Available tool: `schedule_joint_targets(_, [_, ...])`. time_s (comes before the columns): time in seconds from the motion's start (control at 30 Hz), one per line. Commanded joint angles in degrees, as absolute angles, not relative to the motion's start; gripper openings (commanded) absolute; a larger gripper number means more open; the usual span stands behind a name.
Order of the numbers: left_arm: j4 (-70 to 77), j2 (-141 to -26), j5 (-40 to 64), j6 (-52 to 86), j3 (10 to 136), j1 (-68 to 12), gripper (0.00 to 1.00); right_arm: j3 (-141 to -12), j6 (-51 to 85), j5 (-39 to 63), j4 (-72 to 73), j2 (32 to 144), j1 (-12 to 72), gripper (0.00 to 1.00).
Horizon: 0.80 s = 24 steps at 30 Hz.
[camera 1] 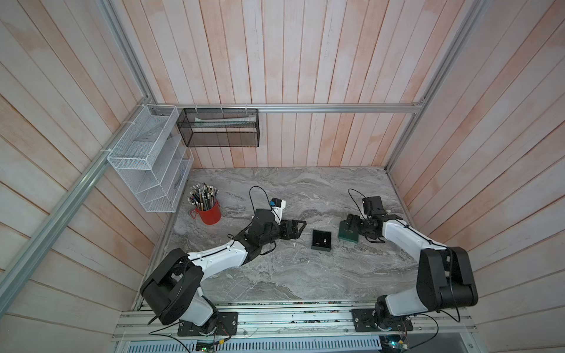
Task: Take the rings out of the lift-off lid box
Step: Place the lid at the center of the board, then take out the ring from the jewelry box.
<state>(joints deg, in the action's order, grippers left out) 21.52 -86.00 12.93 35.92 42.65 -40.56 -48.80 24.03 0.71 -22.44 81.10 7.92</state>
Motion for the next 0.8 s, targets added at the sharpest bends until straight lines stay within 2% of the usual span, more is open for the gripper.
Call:
schedule_joint_targets(0.0, [20.1,-88.2,12.0,34.7,44.3,-40.4,0.96,-48.5,26.9,1.1,-27.0,76.5,11.9,0.65])
schedule_joint_targets(0.03, [20.2,-88.6,12.1,34.7,44.4,-40.4,0.95,-48.3,28.3,2.5,-27.3,75.6,13.3,0.50])
schedule_joint_targets(0.07, [20.2,-89.1,12.3,35.0,44.6,-40.4,0.93,-48.2,29.5,3.8,-27.2,74.9,14.7,0.42])
schedule_joint_targets(0.1, [20.2,-89.7,12.6,35.3,44.9,-40.4,0.92,-47.9,30.7,5.0,-26.7,74.3,16.6,0.39])
schedule_joint_targets(0.3, [20.8,-92.8,15.3,36.6,46.5,-40.7,0.86,-48.5,34.5,5.6,-26.2,77.3,25.0,0.32])
schedule_joint_targets(0.37, [20.8,-93.2,15.2,37.1,46.5,-40.8,0.86,-48.4,34.6,5.6,-25.9,79.2,26.0,0.28])
schedule_joint_targets(0.67, [21.7,-93.7,14.8,38.2,45.2,-40.9,0.85,-48.8,34.7,7.0,-23.7,83.7,28.7,0.29])
schedule_joint_targets(0.77, [21.7,-93.9,14.8,38.3,45.3,-40.9,0.85,-48.9,34.8,5.9,-23.9,85.5,28.9,0.25])
